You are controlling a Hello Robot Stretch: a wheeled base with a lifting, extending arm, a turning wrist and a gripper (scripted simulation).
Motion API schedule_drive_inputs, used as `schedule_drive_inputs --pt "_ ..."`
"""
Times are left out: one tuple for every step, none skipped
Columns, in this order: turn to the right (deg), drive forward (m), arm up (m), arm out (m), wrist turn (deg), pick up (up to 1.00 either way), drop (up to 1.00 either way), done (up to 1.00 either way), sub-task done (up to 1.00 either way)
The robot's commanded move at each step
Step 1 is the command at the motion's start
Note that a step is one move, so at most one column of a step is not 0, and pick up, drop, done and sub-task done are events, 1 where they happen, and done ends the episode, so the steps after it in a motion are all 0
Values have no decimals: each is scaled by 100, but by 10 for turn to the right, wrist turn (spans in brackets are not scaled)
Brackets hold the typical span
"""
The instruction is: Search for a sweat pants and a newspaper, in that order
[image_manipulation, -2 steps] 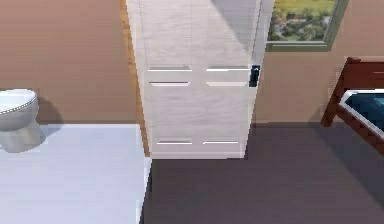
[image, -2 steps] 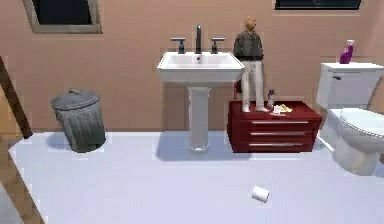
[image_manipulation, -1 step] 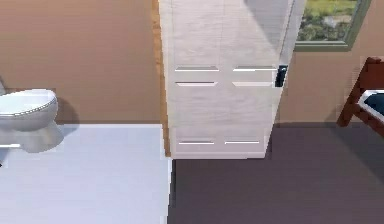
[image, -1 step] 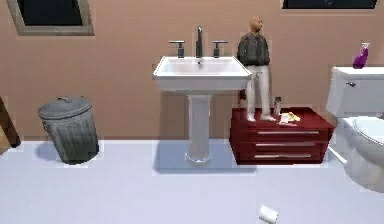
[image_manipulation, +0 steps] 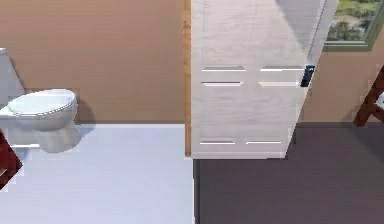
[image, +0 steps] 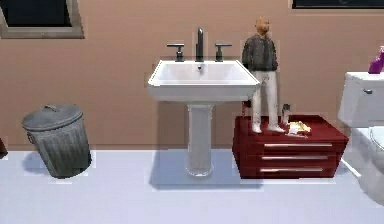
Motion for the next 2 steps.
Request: schedule_drive_inputs --pt "450 0 0 0 0 0 0 0 0" --pt "420 0 0 0 0 0 0 0 0"
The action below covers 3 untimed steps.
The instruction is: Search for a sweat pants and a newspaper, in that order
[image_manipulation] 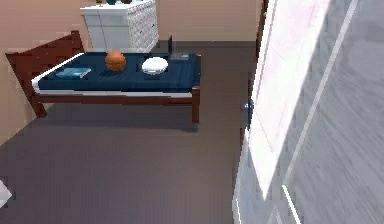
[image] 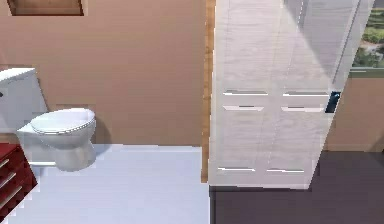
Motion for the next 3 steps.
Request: schedule_drive_inputs --pt "0 15 0 0 0 0 0 0 0" --pt "-450 0 0 0 0 0 0 0 0" --pt "-330 0 0 0 0 0 0 0 0"
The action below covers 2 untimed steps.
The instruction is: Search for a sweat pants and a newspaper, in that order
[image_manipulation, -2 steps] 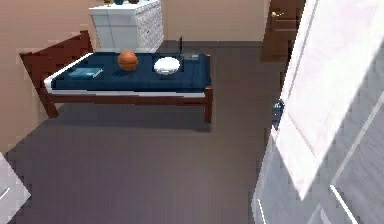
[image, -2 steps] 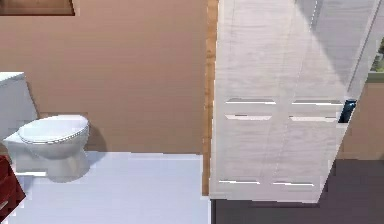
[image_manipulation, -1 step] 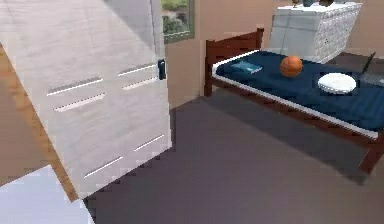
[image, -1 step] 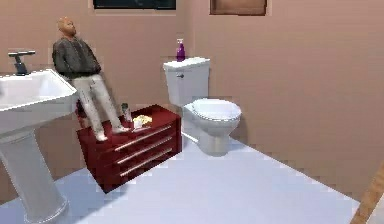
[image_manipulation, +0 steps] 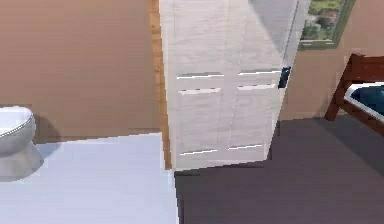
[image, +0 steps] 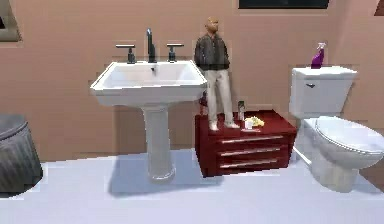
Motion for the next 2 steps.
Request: schedule_drive_inputs --pt "0 75 0 0 0 0 0 0 0" --pt "180 0 0 0 0 0 0 0 0"
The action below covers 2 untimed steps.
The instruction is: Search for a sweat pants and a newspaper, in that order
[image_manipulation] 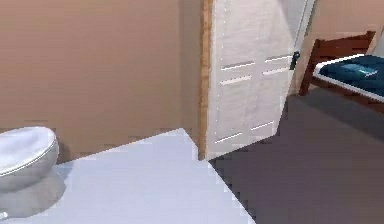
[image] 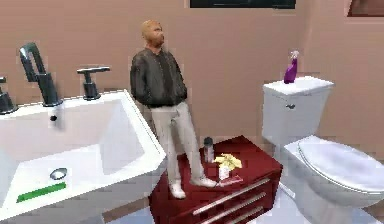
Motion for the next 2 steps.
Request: schedule_drive_inputs --pt "0 0 0 0 0 0 0 0 100" --pt "450 0 0 0 0 0 0 0 0"
